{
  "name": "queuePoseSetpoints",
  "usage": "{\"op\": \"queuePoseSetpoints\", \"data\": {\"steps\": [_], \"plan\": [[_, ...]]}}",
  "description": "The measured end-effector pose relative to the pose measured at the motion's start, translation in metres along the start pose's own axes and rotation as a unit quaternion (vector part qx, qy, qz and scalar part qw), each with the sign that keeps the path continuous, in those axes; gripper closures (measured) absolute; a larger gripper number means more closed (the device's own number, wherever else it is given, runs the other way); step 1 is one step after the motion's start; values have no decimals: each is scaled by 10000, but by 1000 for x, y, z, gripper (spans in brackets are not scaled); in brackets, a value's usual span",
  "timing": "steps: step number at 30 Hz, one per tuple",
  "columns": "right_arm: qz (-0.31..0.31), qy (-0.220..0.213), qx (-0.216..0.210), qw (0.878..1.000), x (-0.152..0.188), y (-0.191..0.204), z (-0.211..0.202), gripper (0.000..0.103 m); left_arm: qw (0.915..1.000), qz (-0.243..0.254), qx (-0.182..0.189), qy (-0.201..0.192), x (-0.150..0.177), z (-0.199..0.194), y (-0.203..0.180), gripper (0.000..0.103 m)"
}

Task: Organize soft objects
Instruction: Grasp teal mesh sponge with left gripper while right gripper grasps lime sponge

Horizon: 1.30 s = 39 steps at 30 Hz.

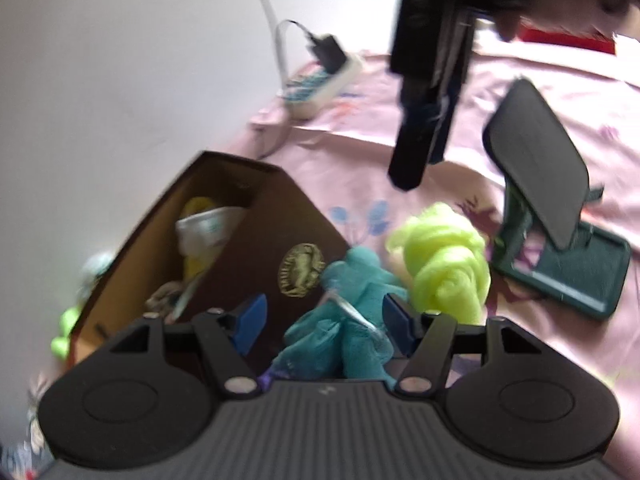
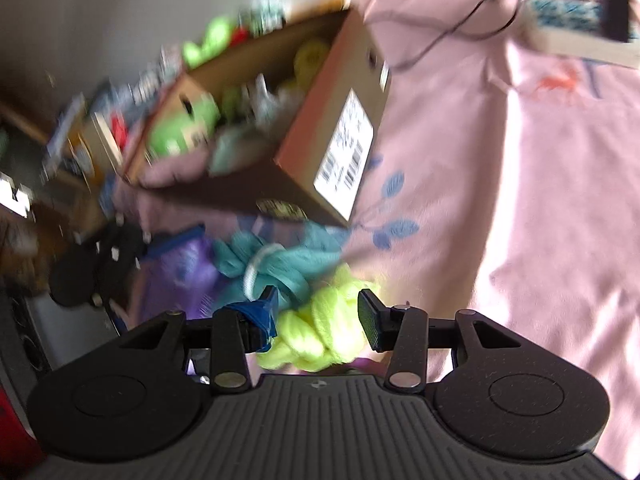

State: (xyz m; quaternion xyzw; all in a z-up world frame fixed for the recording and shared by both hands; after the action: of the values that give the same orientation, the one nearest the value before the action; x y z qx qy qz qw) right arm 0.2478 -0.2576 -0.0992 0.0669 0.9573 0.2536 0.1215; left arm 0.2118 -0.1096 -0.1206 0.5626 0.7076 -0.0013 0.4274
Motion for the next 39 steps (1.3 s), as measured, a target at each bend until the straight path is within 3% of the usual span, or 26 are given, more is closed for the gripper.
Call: {"op": "queuePoseSetpoints", "data": {"steps": [5, 10, 13, 21, 28, 31, 34, 36, 39], "plan": [[121, 740, 58, 9972, -5, -5, 18, 74, 9979, 84, 574, 271, 9, 17, 6, 38], [486, 1166, -27, 9920, -7, -7, 29, 75, 9943, 65, 974, 430, 10, 17, 5, 38], [538, 1312, 133, 9898, -5, -10, 34, 75, 9912, -14, 1231, 481, 11, 16, 4, 38], [1100, 1615, 62, 9807, 0, -17, 56, 74, 9881, -30, 1242, 909, 25, 36, 0, 38], [1362, 1756, 100, 9750, -4, -15, 67, 73, 9883, -247, 1182, 928, 27, 37, 1, 39], [1102, 1713, 132, 9789, -5, -8, 68, 74, 9872, -407, 1183, 986, 26, 36, 2, 46], [952, 1541, 221, 9832, -6, -4, 68, 79, 9868, -527, 1136, 1026, 28, 36, 1, 60], [872, 1380, 299, 9861, -7, -2, 65, 81, 9868, -622, 1069, 1045, 29, 34, 2, 75], [844, 1108, 335, 9897, -8, 0, 57, 88, 9865, -849, 972, 1006, 28, 29, 7, 80]]}}
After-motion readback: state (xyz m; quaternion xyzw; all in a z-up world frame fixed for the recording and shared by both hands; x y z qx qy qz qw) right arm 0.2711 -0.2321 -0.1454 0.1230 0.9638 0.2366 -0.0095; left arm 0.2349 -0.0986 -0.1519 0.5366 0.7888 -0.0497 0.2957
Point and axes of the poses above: each gripper's, at about its wrist camera, not at the fingertips, and z roughly the way its jaws point, y to its left, x to its underside, the point moved 6 cm from there along z, roughly the way its jaws point, and after that the axes turned 6 degrees about -y, right-handed, at the moved point
